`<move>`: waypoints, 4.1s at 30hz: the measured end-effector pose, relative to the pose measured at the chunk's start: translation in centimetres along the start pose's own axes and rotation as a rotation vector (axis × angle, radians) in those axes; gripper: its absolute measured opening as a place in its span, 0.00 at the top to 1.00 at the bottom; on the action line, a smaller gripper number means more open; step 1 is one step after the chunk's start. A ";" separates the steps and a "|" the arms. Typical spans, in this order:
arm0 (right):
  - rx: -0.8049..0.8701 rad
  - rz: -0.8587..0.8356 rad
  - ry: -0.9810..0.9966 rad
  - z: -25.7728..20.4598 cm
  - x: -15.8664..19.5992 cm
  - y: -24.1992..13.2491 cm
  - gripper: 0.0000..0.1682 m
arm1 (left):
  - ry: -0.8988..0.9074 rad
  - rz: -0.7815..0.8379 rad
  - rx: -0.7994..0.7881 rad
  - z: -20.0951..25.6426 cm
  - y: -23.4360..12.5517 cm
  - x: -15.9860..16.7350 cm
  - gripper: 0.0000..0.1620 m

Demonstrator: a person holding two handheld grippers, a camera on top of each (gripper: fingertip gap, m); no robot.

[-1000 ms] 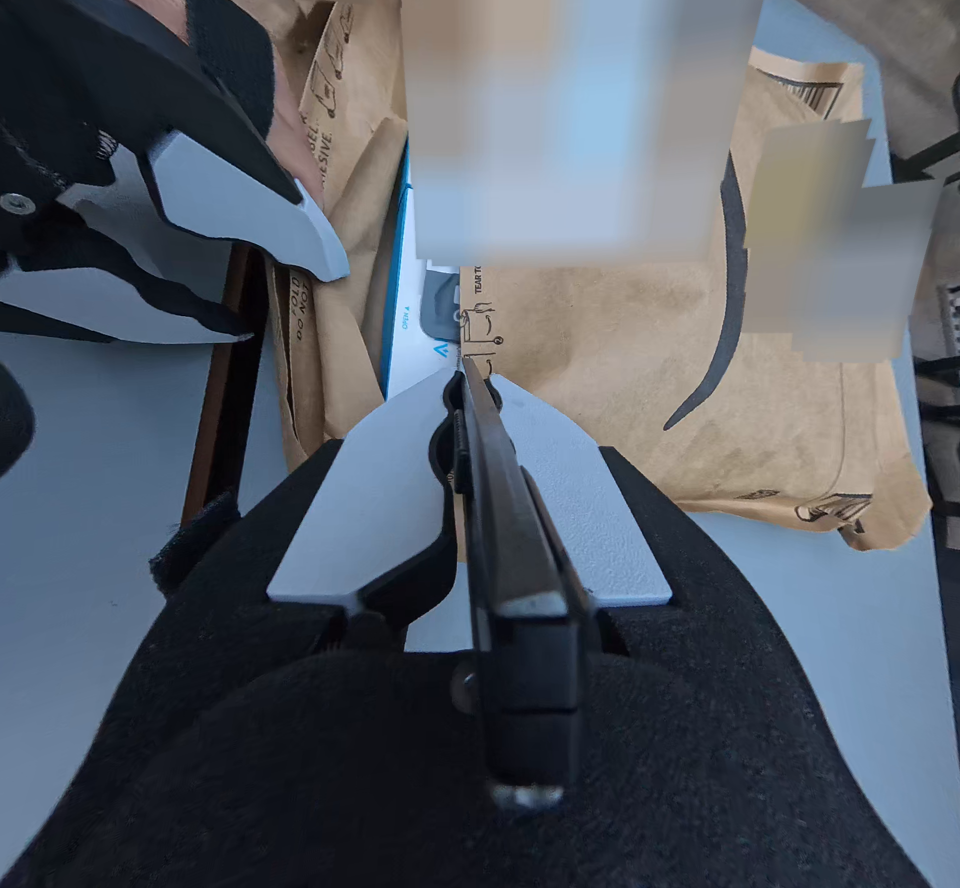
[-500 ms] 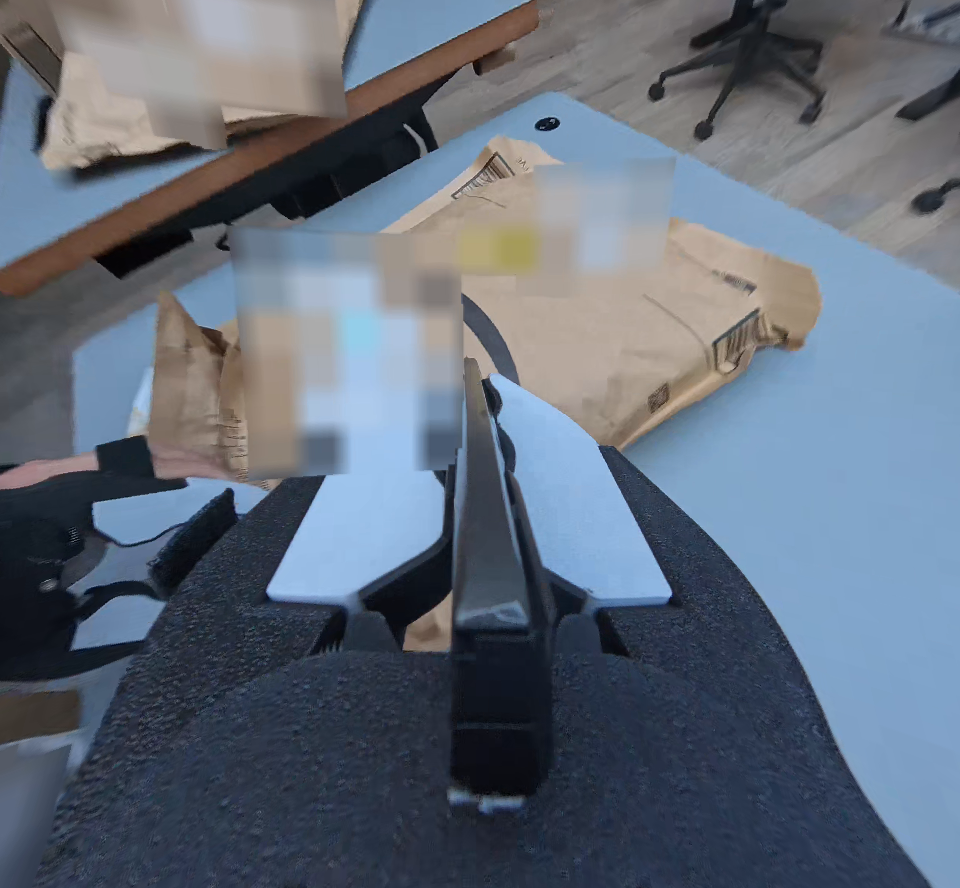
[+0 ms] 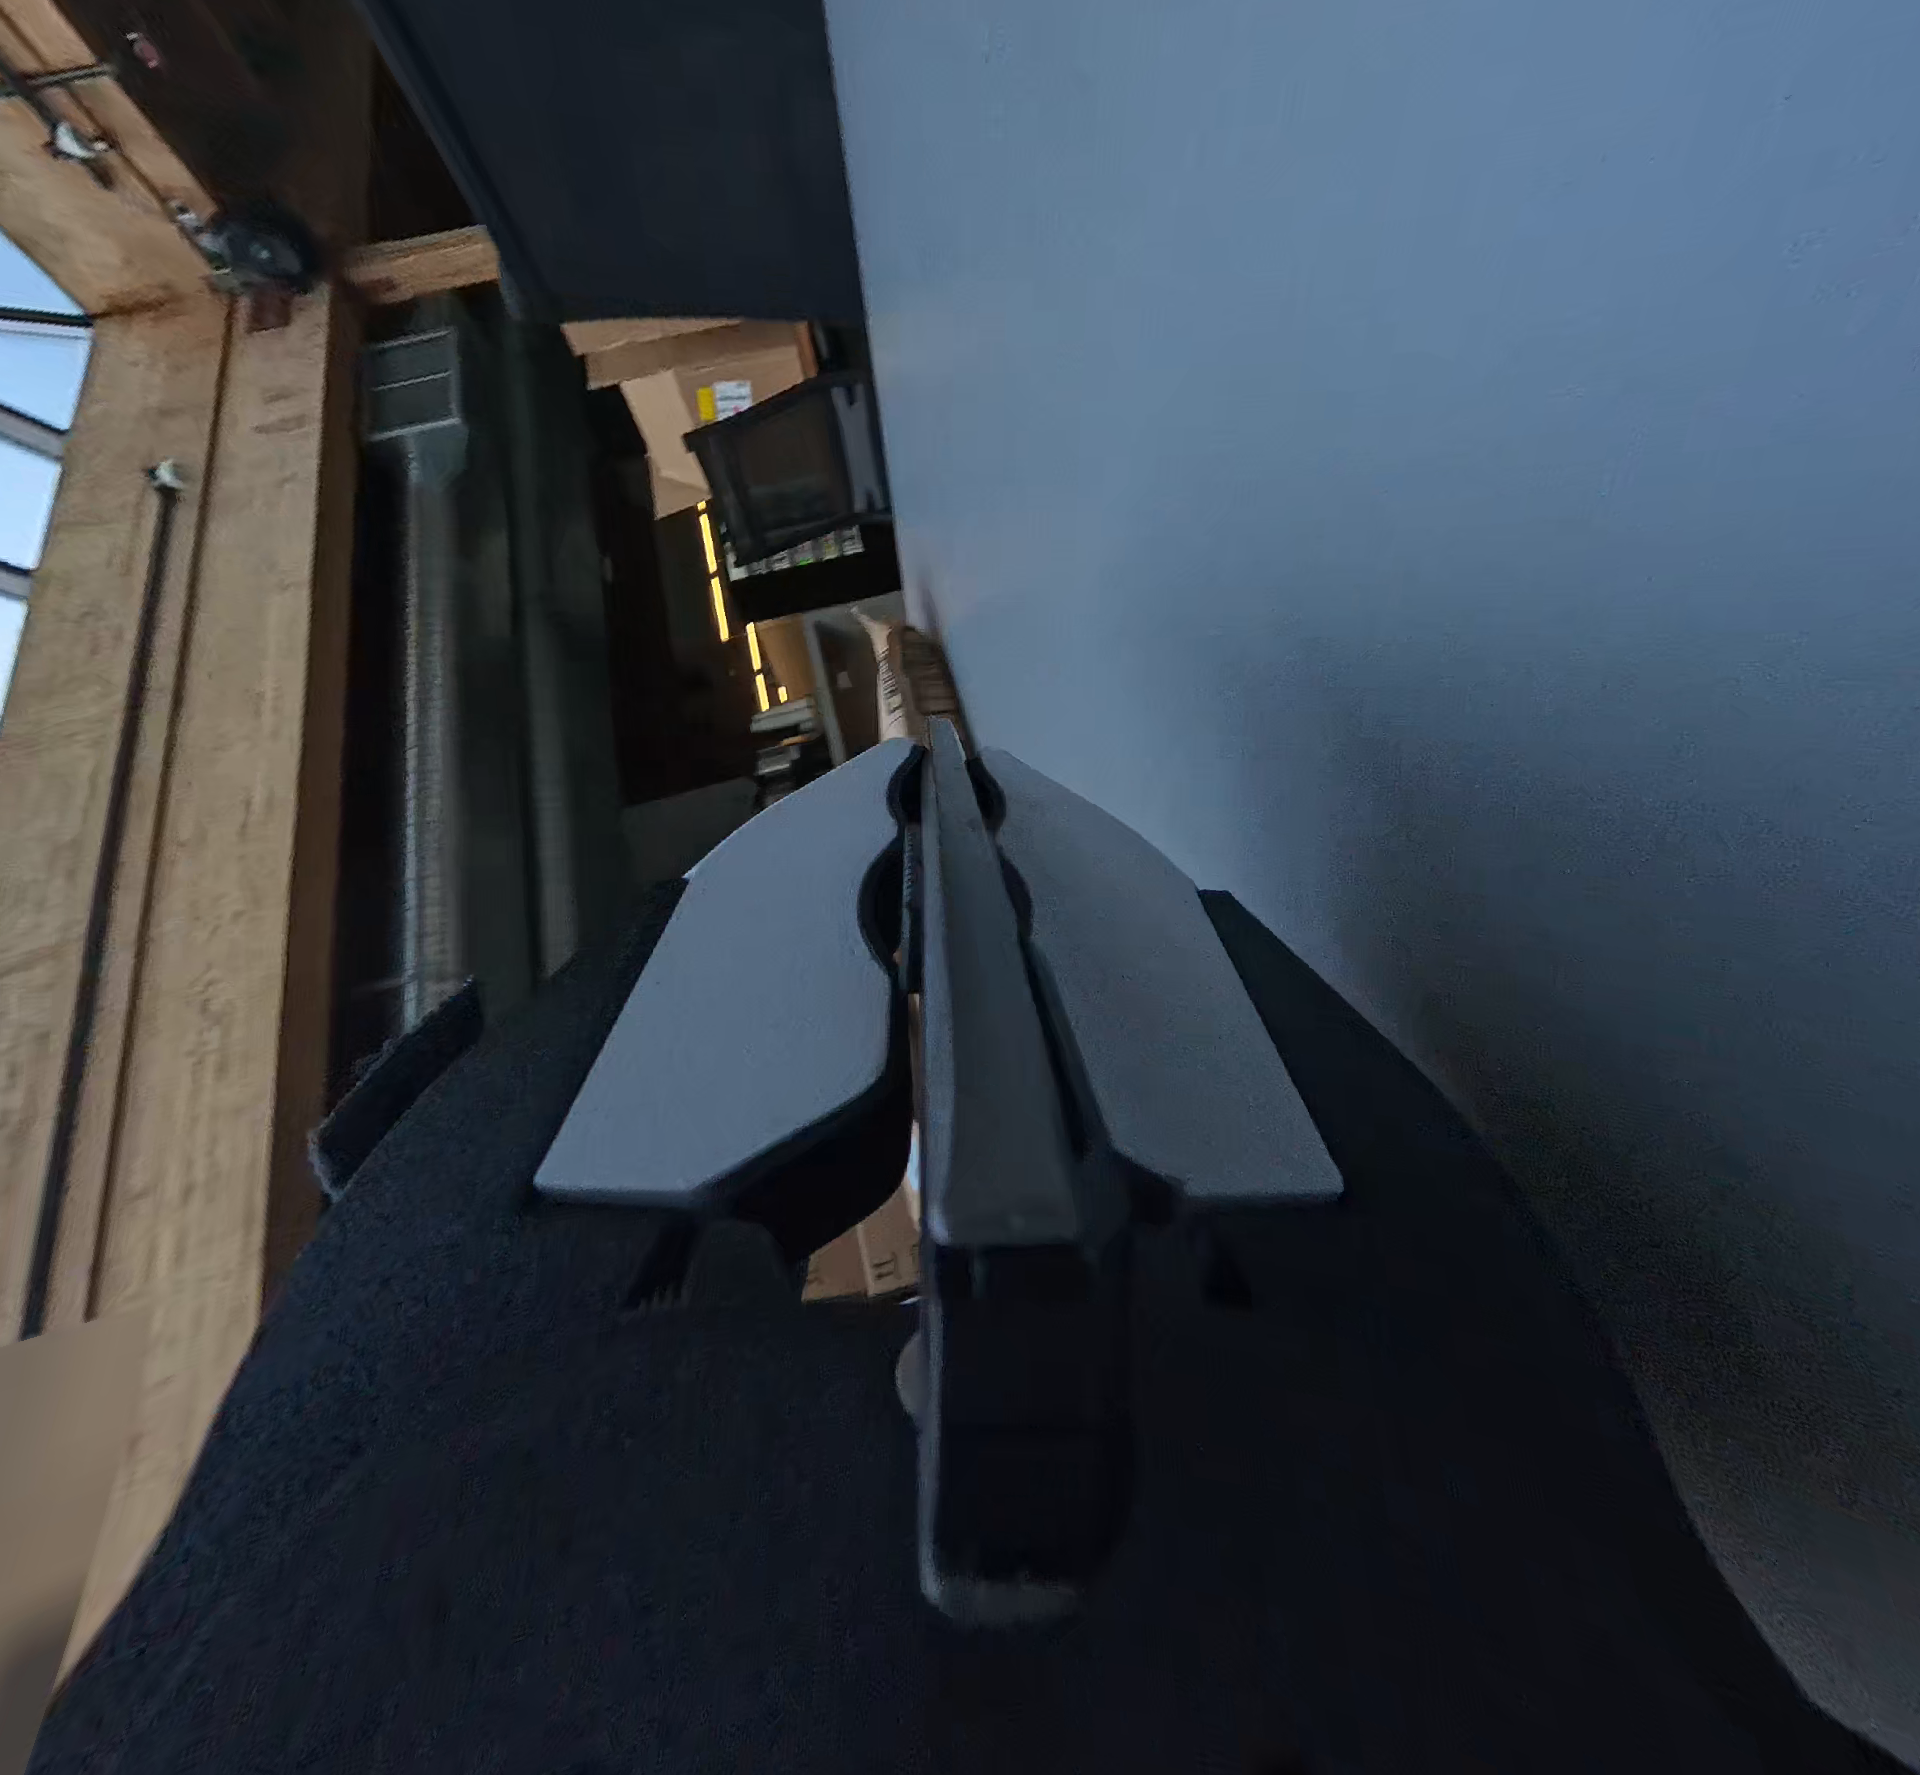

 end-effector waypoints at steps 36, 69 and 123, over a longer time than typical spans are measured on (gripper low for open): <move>0.106 -1.286 -2.437 -7.6 29.6 27.7 0.62 | -0.890 0.220 0.059 -3.8 1.9 2.6 0.62; 0.070 -1.246 -2.426 -9.6 28.1 27.3 1.00 | 0.064 0.068 -0.392 -7.3 5.9 3.0 0.72; -0.018 -1.237 -2.727 -4.0 44.1 38.0 0.70 | -1.258 0.399 -0.174 -12.5 3.8 11.6 1.00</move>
Point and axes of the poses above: each gripper's, where its closed fingertips meet, y out along the fingers, x out of its underside, z = x × y across the jaws, the point moved 9 cm from there along -y, back along the fingers, and after that the axes turned 6 degrees about -z, right-handed, at the moved point
